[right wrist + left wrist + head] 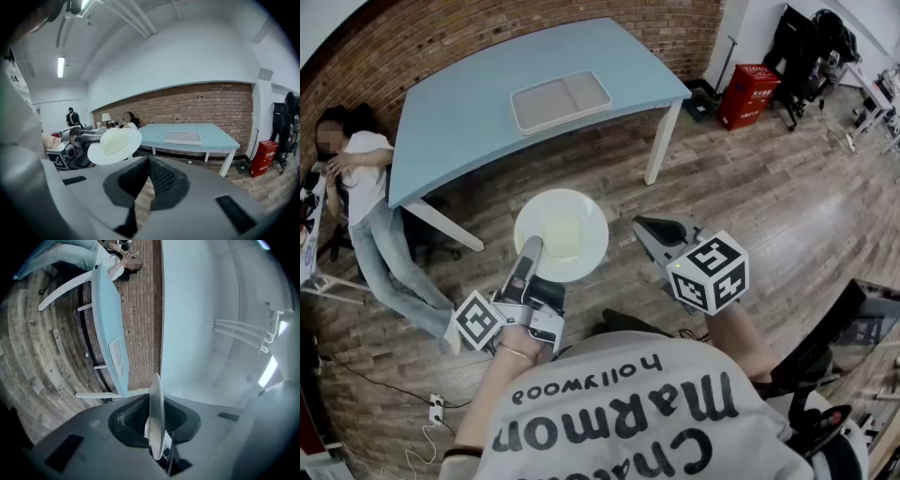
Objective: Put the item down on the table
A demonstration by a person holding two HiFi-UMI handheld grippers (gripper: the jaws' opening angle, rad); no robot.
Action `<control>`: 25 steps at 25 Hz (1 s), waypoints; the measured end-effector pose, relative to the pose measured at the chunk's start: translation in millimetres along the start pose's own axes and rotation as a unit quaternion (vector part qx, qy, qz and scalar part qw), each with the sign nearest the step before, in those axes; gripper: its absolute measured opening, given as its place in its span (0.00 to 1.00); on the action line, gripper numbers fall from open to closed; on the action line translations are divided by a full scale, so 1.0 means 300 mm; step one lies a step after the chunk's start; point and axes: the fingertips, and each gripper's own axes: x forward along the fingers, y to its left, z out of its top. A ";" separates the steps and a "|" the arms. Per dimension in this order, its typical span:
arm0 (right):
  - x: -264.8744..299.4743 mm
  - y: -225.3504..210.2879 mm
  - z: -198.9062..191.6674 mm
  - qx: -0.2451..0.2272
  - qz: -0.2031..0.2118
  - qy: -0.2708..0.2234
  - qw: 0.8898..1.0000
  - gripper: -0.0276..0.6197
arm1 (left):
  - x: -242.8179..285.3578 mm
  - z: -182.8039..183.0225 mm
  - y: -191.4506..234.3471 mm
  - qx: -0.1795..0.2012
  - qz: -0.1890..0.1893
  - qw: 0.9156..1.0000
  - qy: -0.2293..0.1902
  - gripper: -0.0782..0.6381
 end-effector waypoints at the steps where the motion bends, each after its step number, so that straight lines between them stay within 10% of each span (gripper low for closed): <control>1: 0.001 -0.002 -0.001 -0.001 0.001 0.000 1.000 0.06 | 0.001 -0.001 0.002 0.001 0.001 1.000 0.000 0.16; 25: 0.011 -0.075 -0.029 0.010 0.007 -0.006 1.000 0.06 | 0.045 -0.018 0.040 -0.003 -0.001 1.000 -0.015 0.16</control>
